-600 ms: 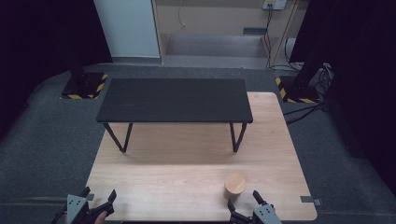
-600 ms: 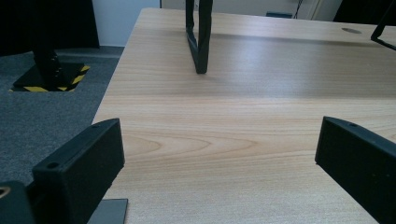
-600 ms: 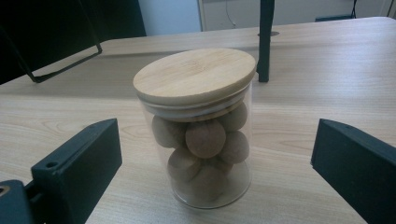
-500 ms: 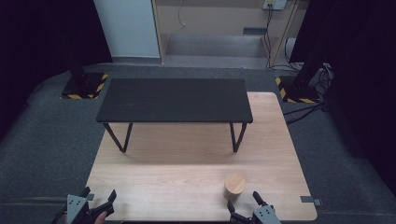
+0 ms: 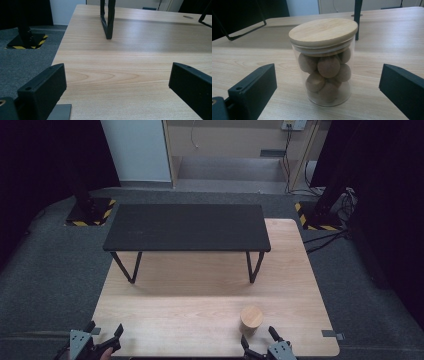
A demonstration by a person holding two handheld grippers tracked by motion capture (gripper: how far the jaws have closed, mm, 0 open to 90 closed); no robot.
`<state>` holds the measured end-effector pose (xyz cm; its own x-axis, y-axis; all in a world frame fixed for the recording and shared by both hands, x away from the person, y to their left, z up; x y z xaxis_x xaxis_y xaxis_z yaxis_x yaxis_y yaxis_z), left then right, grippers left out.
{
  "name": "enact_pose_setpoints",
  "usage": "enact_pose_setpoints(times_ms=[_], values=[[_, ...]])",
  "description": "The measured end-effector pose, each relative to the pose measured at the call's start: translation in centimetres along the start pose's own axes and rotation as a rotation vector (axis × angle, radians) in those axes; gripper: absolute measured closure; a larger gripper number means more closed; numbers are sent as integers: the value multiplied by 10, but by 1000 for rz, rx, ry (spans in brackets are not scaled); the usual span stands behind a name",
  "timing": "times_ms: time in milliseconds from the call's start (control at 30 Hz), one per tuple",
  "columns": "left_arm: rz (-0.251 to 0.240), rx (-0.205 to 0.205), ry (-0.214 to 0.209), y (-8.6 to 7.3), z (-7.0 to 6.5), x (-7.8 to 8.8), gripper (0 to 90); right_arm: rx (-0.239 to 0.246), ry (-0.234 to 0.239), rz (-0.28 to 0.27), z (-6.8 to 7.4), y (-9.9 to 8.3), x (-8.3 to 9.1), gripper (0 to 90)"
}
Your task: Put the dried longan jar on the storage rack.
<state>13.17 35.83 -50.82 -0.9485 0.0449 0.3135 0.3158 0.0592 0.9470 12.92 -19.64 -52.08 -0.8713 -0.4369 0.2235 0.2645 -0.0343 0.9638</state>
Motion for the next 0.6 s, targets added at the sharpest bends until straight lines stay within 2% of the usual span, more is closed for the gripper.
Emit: enact_pose_setpoints(times_ms=[233, 600], values=[[0, 1, -5, 1, 0, 0, 0, 12, 9, 12, 5, 4, -15, 16], [-1, 7, -3, 0, 3, 0, 1, 2, -6, 13, 8, 7, -25, 17]])
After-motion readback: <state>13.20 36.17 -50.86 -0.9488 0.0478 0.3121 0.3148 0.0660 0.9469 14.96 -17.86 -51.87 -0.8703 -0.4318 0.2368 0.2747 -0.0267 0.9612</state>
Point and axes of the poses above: each handheld gripper's, and its own axes: x roughly backward along the jaws, y roughly out of its top, z roughly to its left, the point moved 5 cm from there along -x, roughly forward along the jaws, and after that the axes turned 6 degrees about y, right-handed, at the moved point
